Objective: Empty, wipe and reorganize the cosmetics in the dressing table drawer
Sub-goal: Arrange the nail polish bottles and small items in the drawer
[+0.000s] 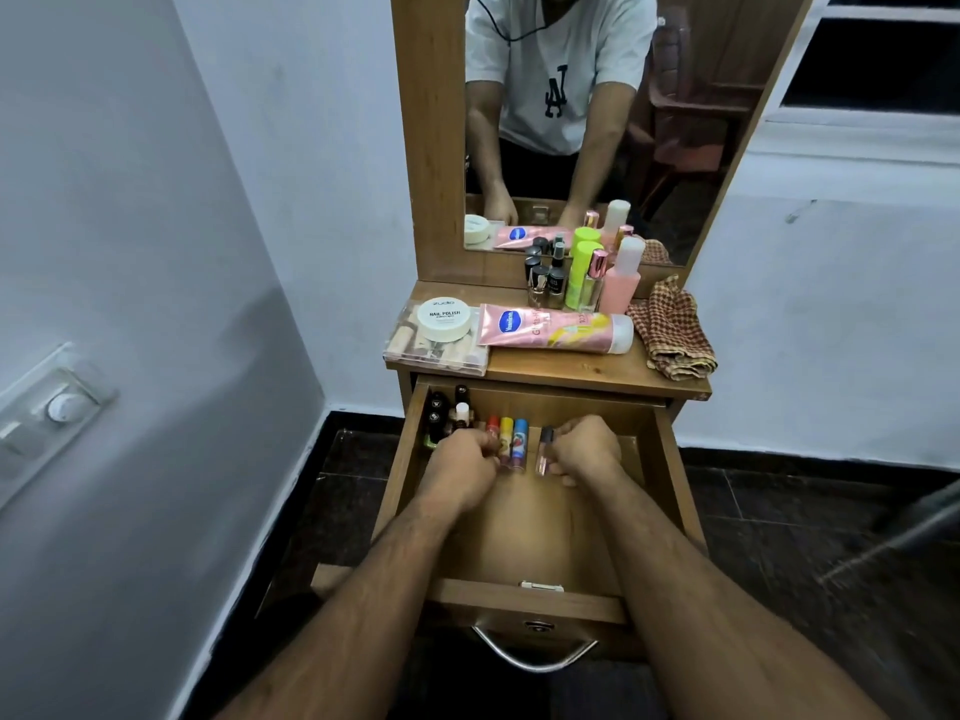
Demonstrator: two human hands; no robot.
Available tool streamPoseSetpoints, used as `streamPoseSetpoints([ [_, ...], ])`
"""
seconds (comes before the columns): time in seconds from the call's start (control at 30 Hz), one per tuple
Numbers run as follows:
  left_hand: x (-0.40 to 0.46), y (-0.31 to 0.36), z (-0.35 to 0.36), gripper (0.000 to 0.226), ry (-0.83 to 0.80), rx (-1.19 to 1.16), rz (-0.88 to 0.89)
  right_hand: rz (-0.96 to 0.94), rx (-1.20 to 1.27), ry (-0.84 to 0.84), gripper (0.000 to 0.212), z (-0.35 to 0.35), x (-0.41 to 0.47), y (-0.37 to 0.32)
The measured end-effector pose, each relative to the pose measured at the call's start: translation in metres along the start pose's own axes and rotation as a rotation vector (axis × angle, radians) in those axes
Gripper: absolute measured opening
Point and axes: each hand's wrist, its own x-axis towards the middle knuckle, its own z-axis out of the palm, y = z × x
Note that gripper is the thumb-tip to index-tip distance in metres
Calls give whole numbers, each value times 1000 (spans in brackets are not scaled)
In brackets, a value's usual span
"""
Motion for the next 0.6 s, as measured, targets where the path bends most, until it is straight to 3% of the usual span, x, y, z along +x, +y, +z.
streamPoseSetpoints([
  [0.3,-6,-1,7,31,42,161,38,-67,11,69,22,25,18,0],
  [0.6,-8,1,8,32,37,257,61,-91,47,47,13,33,15,0],
])
